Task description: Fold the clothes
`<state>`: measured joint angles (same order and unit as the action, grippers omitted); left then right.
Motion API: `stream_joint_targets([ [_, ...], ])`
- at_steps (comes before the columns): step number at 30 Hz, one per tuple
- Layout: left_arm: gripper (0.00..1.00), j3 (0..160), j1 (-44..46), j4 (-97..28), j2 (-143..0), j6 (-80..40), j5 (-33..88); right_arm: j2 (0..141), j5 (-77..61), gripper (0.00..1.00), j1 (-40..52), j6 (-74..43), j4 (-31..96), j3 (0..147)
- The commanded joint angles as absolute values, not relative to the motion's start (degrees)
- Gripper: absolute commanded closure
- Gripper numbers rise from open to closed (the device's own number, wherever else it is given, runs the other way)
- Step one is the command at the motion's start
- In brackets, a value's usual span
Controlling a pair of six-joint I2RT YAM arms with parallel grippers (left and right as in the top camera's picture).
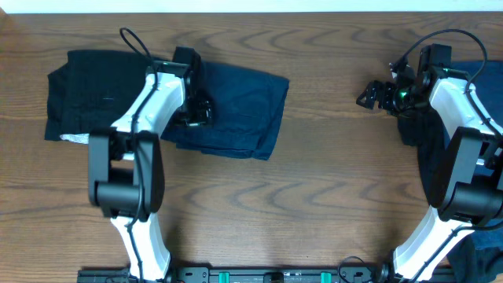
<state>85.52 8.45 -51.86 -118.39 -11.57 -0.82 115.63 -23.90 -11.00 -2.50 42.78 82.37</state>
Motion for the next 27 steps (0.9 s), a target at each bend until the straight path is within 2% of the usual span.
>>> stream_joint_targets([
  [1,0.12,84.90,8.19,-52.21,-121.80,-10.52,5.10,114.69,-23.90,0.01,-10.85,-2.28,42.83,82.76],
  [9,0.12,84.95,10.15,-52.88,-121.21,-10.04,13.78,114.69,-23.90,0.01,-10.85,-2.28,42.83,82.76],
  [18,0.12,85.43,10.94,-53.74,-119.66,-10.11,12.78,114.69,-23.90,0.01,-10.85,-2.28,42.85,82.76],
  [19,0.12,85.41,10.94,-53.76,-119.28,-10.13,12.40,114.69,-23.90,0.01,-10.85,-2.28,42.83,82.76],
  [20,0.06,85.43,10.92,-53.76,-118.91,-10.11,11.99,114.69,-23.90,0.01,-10.85,-2.28,42.83,82.76],
  [22,0.01,85.43,10.90,-53.76,-117.45,-10.63,10.22,114.69,-23.90,0.01,-10.85,-2.28,42.83,82.76],
  [27,0.00,85.43,10.90,-53.76,-113.14,-11.22,7.27,114.69,-23.90,0.01,-10.85,-2.28,42.83,82.76],
])
